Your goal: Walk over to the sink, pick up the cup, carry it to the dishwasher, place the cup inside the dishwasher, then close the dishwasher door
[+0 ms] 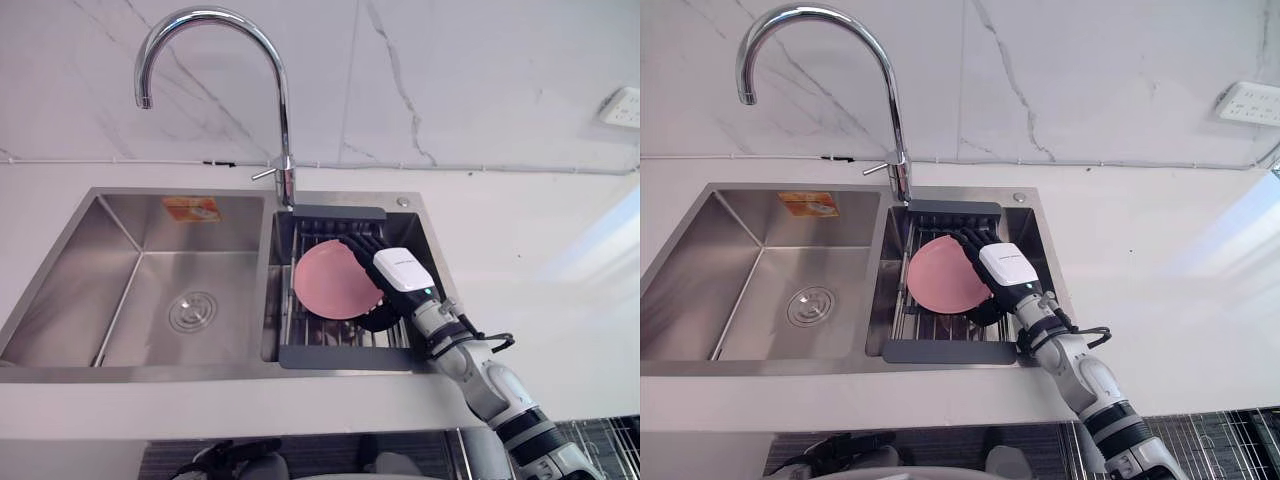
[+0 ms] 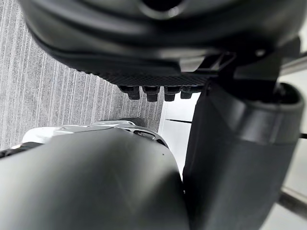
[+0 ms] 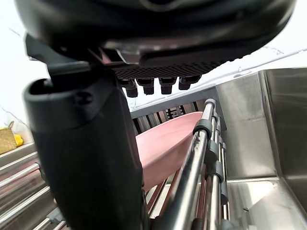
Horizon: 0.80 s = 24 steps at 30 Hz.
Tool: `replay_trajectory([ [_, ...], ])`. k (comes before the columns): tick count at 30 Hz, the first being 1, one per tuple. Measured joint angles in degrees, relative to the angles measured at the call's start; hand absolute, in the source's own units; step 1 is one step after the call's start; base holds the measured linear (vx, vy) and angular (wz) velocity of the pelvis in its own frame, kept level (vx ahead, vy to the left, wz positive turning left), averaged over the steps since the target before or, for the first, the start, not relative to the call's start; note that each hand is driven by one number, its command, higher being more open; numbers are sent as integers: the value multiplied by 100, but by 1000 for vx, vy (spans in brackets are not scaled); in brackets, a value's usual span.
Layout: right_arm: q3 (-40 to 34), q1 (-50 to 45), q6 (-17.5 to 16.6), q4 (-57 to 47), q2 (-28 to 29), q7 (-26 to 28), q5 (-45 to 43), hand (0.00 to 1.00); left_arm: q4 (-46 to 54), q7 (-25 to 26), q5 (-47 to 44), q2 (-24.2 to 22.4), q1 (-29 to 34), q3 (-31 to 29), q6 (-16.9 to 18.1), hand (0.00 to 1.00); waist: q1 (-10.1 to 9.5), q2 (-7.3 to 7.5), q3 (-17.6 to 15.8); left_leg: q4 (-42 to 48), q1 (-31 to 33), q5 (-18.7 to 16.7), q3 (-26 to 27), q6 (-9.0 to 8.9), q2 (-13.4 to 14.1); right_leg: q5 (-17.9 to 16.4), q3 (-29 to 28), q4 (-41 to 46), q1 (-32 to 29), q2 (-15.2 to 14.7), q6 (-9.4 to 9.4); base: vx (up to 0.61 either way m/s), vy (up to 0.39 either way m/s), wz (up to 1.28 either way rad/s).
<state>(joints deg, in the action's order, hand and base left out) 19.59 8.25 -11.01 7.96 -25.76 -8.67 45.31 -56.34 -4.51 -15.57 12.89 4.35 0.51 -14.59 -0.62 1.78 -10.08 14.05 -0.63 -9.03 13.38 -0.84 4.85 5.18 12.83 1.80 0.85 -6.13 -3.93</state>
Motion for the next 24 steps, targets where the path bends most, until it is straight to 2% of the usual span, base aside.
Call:
replay_trajectory([
  [4,0,-21,-100,151,33,-344,138,100,0,-49,9,-18,0,4,0,100,-6,-43,30,-86,-4,70,-29,-30,-8,3,36,-21,-4,1,8,-42,-27,5],
  [8,-41,30,-75,417,152,-1021,339,100,1,-66,145,-59,0,9,0,100,-54,-86,63,-181,-3,151,-79,-44,-20,7,95,-63,-4,3,13,-30,-26,6],
  [13,-115,24,-135,733,153,-1454,414,100,50,-82,208,-76,1,8,4,100,-127,-98,71,-197,8,173,-140,-35,-20,18,155,-67,10,5,33,2,-11,6],
  [14,-124,23,-166,754,153,-1556,442,0,51,-85,214,-75,1,8,5,100,-121,-99,71,-202,7,174,-148,-35,-21,18,154,-67,9,4,33,0,0,0],
  [24,-155,29,-228,976,106,-1674,668,0,71,-142,220,-79,6,9,5,100,-141,-111,69,-258,3,199,-169,-31,-43,17,180,-67,9,-8,32,-1,0,0],
])
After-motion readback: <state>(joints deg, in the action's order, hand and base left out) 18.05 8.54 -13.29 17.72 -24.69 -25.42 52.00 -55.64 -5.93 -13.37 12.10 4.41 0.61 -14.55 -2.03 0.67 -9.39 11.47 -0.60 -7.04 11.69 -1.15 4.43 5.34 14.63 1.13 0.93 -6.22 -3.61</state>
